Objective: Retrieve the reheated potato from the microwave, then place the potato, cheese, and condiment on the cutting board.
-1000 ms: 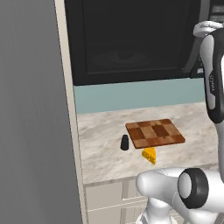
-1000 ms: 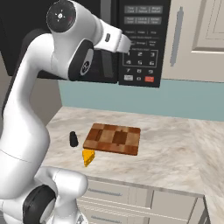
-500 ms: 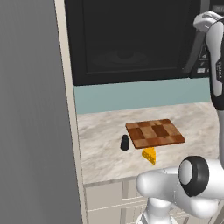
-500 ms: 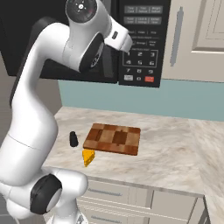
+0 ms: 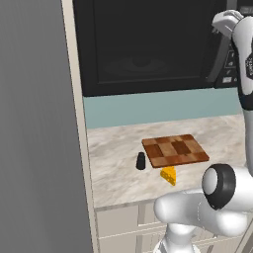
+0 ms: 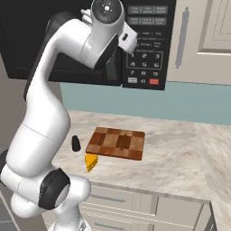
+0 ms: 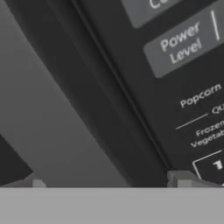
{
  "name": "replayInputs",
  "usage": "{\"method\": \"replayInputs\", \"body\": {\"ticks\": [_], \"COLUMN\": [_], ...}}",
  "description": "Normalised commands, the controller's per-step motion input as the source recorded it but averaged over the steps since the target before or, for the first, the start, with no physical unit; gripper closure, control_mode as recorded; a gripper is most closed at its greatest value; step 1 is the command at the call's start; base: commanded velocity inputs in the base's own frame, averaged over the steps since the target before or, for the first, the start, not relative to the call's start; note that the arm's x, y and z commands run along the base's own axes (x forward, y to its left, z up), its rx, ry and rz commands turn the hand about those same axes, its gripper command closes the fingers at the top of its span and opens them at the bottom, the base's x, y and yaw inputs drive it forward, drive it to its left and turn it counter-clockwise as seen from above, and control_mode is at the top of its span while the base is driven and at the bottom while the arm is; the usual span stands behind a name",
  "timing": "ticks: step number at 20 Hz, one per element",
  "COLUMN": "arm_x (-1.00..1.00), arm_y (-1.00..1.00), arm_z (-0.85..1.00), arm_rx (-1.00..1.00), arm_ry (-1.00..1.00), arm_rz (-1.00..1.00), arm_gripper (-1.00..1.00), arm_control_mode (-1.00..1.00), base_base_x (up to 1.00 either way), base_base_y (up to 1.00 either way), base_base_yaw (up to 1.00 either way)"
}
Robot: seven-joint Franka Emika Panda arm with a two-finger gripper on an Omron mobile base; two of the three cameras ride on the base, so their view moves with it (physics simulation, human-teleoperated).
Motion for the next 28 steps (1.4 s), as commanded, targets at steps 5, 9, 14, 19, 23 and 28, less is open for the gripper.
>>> {"method": "replayInputs", "body": {"ticks": [5, 9, 14, 19, 23, 28], "arm_x": [0.32, 0.36, 0.19, 0.06, 0.08, -0.05], "arm_y": [0.05, 0.00, 0.11, 0.40, 0.46, 0.37], "arm_z": [-0.11, -0.11, -0.17, -0.27, -0.22, -0.17], "arm_rx": [0.07, 0.03, 0.00, 0.00, 0.00, 0.00], "arm_ry": [0.00, 0.00, 0.00, -0.09, -0.08, -0.06], "arm_rz": [0.12, 0.13, 0.10, 0.01, 0.00, 0.00], "arm_gripper": [-1.00, -1.00, -1.00, 1.00, 1.00, 1.00], "arm_control_mode": [-1.00, -1.00, -1.00, -1.00, -1.00, -1.00], "base_base_x": [0.00, 0.00, 0.00, 0.00, 0.00, 0.00], "base_base_y": [0.00, 0.00, 0.00, 0.00, 0.00, 0.00], "base_base_yaw": [0.00, 0.00, 0.00, 0.00, 0.00, 0.00]}}
